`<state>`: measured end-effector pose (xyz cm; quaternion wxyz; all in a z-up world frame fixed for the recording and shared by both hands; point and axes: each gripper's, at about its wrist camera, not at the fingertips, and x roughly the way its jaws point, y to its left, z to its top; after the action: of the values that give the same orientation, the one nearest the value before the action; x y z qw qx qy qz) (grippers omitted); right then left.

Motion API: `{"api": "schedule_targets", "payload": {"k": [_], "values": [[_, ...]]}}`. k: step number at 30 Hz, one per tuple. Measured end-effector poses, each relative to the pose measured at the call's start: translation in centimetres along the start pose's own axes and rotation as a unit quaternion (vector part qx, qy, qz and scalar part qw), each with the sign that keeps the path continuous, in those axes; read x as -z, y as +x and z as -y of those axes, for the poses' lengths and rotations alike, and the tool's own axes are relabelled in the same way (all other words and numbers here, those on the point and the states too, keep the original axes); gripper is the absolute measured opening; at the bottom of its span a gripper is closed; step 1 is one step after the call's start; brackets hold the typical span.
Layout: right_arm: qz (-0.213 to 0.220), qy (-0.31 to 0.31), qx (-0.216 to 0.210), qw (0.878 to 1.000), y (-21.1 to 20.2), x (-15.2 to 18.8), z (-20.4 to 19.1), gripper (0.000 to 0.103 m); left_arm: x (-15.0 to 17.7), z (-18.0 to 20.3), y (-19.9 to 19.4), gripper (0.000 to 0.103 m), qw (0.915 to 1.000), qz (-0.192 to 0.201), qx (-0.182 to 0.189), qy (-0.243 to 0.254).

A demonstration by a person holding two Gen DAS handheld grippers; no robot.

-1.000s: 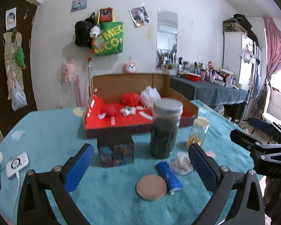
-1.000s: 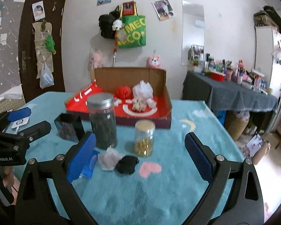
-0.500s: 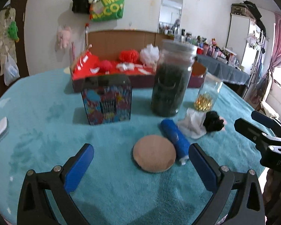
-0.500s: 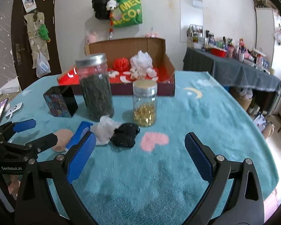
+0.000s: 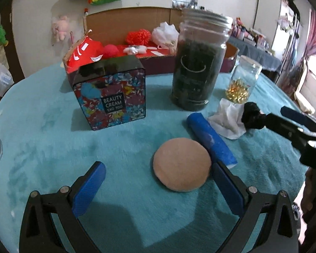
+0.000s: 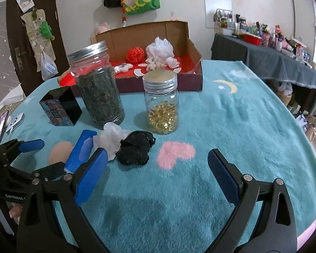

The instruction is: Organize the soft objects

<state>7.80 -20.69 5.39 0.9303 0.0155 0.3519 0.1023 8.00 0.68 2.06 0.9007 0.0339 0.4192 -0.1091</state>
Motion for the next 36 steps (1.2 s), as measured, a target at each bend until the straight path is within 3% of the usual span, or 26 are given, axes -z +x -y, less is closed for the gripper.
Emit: {"api": "schedule_targets", "payload": {"k": [6,10,13,14,15,16,17,18,19,20,27,36], "values": [[-0.032,-0.002,-0.009,0.999,1.7,-0.8,0.3,0.097,-1.2,-0.5,0.7,0.103,0.9998,-0.012,0.006,0.011],[-0.047,-0.004,-0.024,0.999,2.5,-1.1,0.5,0.097,-1.7,-0.6,1.0,0.092,0.9995,-0.012,0.019,0.023],[-0.053,0.000,-0.053,0.997,2.9,-0.9,0.6,0.096,-1.6,-0.2,0.9,0.077,0.9987,-0.003,0.037,0.036],[-0.054,0.001,-0.063,0.997,2.9,-0.9,0.6,0.091,-1.5,0.0,0.7,0.067,0.9981,0.003,0.044,0.042],[-0.052,0.000,-0.077,0.996,2.9,-0.9,0.6,0.072,-1.4,0.1,0.5,0.058,0.9974,0.007,0.054,0.047],[-0.052,0.000,-0.092,0.994,2.8,-0.9,0.5,0.042,-1.3,0.2,0.3,0.048,0.9967,0.011,0.064,0.050],[-0.057,0.002,-0.106,0.993,2.9,-0.9,0.4,0.031,-1.3,0.3,0.2,0.046,0.9964,0.013,0.067,0.051],[-0.067,0.007,-0.127,0.990,3.2,-0.8,0.4,0.028,-1.3,0.3,0.1,0.042,0.9962,0.013,0.070,0.051],[-0.067,0.011,-0.137,0.988,3.2,-0.8,0.5,0.026,-1.4,0.2,0.0,0.035,0.9958,0.015,0.077,0.048],[-0.062,0.011,-0.135,0.989,2.9,-0.8,0.5,0.025,-1.5,0.1,-0.2,0.033,0.9953,0.014,0.085,0.043],[-0.020,-0.006,-0.156,0.988,0.2,-2.4,-0.3,0.025,-3.2,0.3,-1.7,0.033,0.9926,0.039,0.105,0.046],[-0.019,-0.026,-0.179,0.983,0.4,-3.5,-1.8,0.025,-4.8,0.9,-1.6,0.033,0.9905,0.049,0.118,0.051]]}}
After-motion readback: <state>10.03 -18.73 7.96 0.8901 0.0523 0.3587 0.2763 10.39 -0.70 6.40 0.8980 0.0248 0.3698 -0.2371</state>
